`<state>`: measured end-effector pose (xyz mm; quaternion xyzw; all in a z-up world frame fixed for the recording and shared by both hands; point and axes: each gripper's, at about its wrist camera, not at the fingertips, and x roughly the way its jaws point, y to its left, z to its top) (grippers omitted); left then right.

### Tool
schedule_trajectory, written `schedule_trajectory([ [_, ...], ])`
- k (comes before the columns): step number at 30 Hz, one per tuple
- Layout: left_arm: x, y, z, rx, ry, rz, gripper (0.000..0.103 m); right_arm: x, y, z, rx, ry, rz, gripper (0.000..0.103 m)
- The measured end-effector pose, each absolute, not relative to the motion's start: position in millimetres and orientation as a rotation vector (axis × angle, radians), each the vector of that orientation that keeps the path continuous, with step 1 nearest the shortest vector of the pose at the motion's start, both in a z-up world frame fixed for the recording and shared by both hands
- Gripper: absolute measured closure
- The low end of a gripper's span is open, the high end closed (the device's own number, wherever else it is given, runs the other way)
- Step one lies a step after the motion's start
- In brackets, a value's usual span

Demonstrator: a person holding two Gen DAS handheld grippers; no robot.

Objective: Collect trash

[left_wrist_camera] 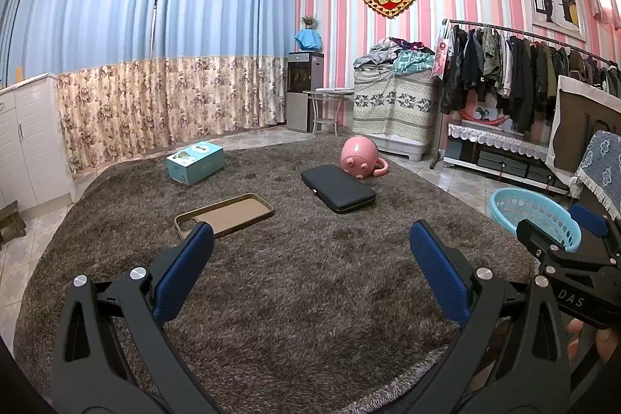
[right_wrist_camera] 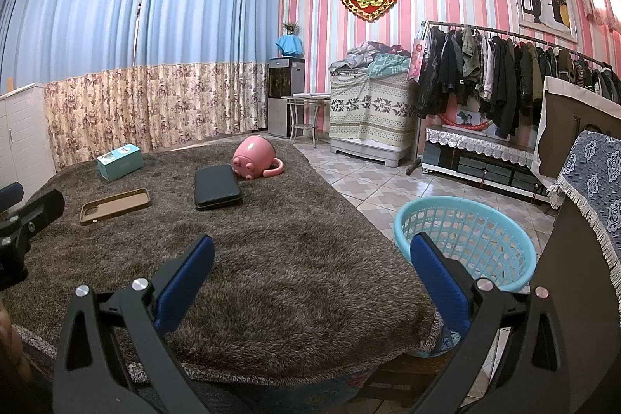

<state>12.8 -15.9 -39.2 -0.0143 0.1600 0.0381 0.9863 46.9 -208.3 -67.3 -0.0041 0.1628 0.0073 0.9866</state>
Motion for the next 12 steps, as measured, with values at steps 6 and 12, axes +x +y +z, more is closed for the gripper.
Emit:
schedule_trajectory([
  [6,11.9,-16.3,-39.7,-0.031,0.324,0.073,0.005,46.7,-208.4,-67.4,-0.009,0.326,0.015,0.004],
  [12,11.8,-17.4,-39.8,-0.033,0.325,0.073,0.005,46.8,-208.3,-67.6,-0.009,0.326,0.015,0.004],
])
